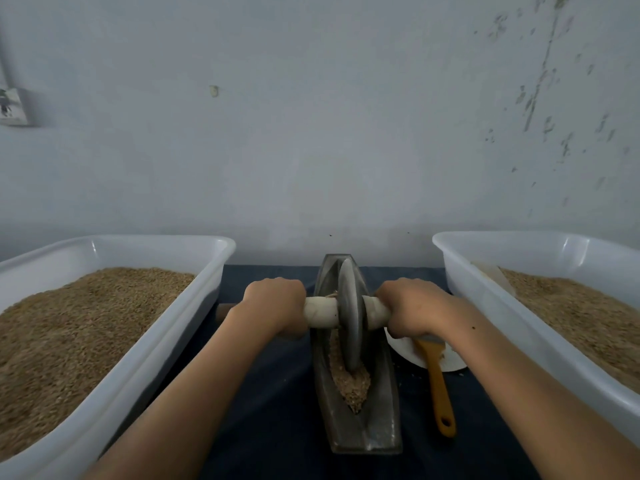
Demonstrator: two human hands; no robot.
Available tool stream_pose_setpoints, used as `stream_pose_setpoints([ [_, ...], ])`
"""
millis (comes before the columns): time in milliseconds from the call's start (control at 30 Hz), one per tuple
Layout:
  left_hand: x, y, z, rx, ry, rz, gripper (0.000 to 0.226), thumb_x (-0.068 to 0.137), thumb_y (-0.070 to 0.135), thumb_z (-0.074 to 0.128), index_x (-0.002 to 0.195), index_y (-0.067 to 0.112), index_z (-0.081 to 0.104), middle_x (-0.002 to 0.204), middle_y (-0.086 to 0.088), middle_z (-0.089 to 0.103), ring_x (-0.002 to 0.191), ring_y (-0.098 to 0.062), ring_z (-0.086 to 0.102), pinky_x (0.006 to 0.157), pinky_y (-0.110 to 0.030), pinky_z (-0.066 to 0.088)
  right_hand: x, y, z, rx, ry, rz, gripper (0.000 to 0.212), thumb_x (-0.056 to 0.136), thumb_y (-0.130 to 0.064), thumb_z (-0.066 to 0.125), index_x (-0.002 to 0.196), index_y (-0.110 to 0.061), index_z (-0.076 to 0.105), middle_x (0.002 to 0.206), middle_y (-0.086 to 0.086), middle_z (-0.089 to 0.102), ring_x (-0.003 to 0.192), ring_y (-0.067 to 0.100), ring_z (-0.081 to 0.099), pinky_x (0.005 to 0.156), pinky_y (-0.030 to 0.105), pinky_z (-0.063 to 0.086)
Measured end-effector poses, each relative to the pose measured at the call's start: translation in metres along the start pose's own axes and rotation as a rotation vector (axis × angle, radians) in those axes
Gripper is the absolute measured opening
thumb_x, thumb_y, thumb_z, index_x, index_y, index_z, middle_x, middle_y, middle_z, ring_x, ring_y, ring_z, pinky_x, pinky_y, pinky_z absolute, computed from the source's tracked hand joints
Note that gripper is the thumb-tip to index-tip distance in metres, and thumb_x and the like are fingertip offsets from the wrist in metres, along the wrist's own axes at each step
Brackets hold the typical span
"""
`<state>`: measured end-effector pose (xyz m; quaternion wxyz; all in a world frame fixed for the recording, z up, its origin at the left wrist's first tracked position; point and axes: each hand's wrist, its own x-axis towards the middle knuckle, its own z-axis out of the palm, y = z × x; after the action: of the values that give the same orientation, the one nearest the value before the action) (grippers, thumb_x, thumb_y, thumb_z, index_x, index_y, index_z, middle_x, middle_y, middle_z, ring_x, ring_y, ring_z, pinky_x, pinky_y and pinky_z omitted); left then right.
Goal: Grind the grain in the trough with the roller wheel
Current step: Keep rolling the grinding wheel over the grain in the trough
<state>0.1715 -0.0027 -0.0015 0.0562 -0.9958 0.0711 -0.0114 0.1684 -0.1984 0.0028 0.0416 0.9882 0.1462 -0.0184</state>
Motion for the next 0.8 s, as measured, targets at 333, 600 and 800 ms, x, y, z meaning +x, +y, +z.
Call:
stream_pose_setpoints([
  [333, 0.004, 0.002, 0.01, 0.031, 0.266, -0.01, 0.022, 0.086, 0.026, 0.058, 0.106, 0.018, 0.059, 0.095, -0.001, 0.062, 0.077, -0.016, 0.05, 0.068, -0.029, 0.037, 0.005, -0.004, 0.014, -0.067, 0.336, 0.012, 0.016, 0.089, -0.012, 0.053, 0.095, -0.019, 0.039, 0.1, 0.003, 0.06, 0.09, 0.024, 0.058, 0.068, 0.03, 0.031],
  [600, -0.003, -0.001, -0.003, 0.039, -0.076, 0.012, 0.04, 0.075, 0.033, 0.071, 0.109, 0.019, 0.057, 0.071, 0.006, 0.05, 0.073, -0.015, 0.052, 0.066, -0.03, 0.038, -0.003, 0.001, -0.004, 0.034, -0.08, -0.012, 0.022, 0.081, -0.012, 0.063, 0.085, -0.024, 0.045, 0.078, -0.003, 0.051, 0.065, 0.011, 0.049, 0.051, 0.024, 0.033],
  [800, -0.001, 0.004, 0.003, 0.039, 0.129, -0.053, 0.03, 0.082, 0.03, 0.063, 0.109, 0.018, 0.056, 0.082, 0.003, 0.05, 0.076, -0.016, 0.048, 0.068, -0.03, 0.037, 0.005, -0.003, 0.008, -0.041, 0.166, 0.023, 0.016, 0.085, -0.01, 0.056, 0.098, -0.018, 0.052, 0.094, 0.003, 0.059, 0.081, 0.022, 0.057, 0.064, 0.029, 0.036],
])
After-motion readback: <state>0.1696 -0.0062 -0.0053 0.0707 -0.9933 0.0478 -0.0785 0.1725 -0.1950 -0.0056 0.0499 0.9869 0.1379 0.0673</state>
